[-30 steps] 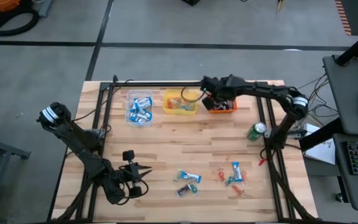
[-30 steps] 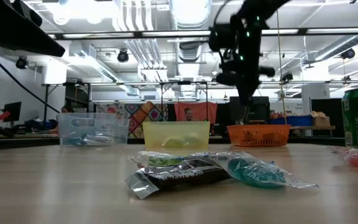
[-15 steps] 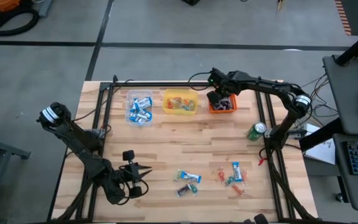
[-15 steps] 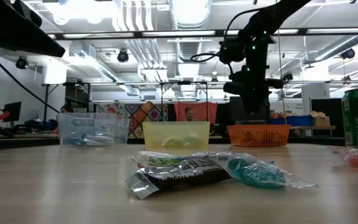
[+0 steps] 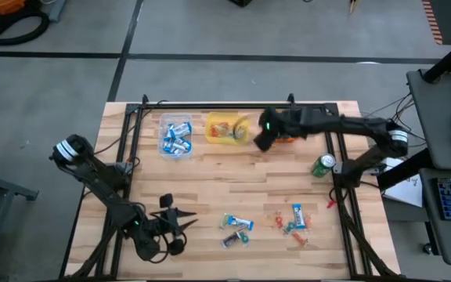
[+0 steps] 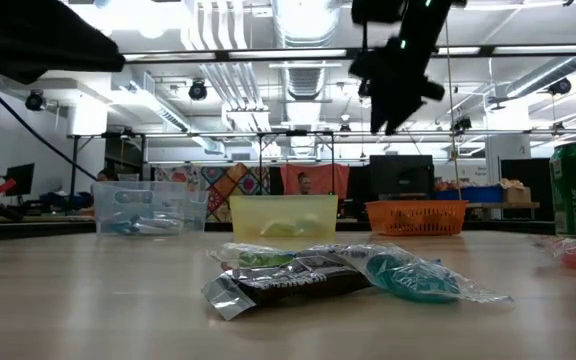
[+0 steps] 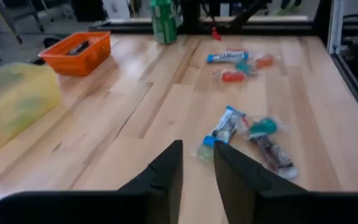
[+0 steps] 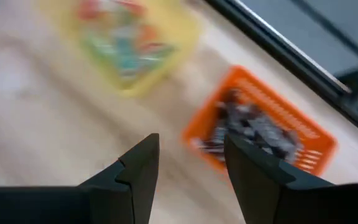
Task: Sort candy
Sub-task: Put the green gummy into the yellow bin
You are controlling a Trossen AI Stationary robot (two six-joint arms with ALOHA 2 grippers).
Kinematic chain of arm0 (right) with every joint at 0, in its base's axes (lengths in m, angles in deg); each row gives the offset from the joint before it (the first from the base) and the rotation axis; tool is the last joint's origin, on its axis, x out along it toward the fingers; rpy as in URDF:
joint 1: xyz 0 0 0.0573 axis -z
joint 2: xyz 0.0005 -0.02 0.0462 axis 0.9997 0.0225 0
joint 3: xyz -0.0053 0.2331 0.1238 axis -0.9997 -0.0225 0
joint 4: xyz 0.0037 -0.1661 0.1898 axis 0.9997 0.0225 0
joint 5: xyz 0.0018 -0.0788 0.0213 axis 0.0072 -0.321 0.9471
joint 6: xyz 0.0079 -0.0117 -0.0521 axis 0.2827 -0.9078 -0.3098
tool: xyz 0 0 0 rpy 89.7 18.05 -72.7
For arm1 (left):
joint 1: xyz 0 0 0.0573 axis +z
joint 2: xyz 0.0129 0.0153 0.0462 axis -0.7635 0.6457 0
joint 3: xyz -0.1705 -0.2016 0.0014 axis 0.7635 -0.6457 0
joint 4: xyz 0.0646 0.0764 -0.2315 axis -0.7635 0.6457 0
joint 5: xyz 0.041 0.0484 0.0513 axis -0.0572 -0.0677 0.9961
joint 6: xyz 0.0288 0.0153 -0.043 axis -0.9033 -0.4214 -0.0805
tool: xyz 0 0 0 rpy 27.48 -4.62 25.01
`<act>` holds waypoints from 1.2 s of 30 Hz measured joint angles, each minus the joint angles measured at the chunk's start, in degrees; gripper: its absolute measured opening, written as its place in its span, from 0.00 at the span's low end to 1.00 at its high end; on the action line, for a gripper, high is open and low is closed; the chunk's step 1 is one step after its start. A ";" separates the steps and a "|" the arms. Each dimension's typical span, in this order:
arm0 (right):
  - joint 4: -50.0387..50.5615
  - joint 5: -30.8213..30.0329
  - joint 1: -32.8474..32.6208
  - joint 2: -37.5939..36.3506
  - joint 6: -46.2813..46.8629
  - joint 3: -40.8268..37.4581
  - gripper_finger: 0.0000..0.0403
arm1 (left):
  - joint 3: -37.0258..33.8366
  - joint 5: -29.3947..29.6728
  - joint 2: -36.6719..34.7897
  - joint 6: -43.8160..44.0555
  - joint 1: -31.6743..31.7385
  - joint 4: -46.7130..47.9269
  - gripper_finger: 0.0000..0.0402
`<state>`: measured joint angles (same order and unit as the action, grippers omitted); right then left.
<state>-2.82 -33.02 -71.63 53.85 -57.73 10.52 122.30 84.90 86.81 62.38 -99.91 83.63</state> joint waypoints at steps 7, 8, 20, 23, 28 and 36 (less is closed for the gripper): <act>-4.47 -10.29 -20.51 -2.99 5.56 -3.38 0.43 | -0.02 2.80 9.49 -3.95 1.18 -13.97 0.35; -5.26 -11.75 -23.18 -3.00 6.78 -3.82 0.43 | -0.02 2.89 10.78 -3.93 1.50 -15.86 0.38; -16.46 -18.36 -40.43 0.83 13.20 -6.23 0.43 | 6.82 2.86 25.74 -4.61 6.39 -23.70 0.47; -18.11 -18.38 -41.49 1.58 13.70 -6.39 0.43 | 8.35 2.00 28.27 -4.57 7.53 -23.76 0.47; -20.33 -18.37 -41.85 2.28 13.69 -6.63 0.43 | 11.15 -2.22 32.33 -4.39 9.65 -25.23 0.47; -20.43 -18.30 -41.84 4.16 13.68 -6.72 0.43 | 12.30 -5.91 35.33 -1.99 10.93 -24.75 0.47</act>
<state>-23.25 -51.32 -113.46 58.01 -44.05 3.80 134.60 78.99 122.13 60.39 -88.98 58.88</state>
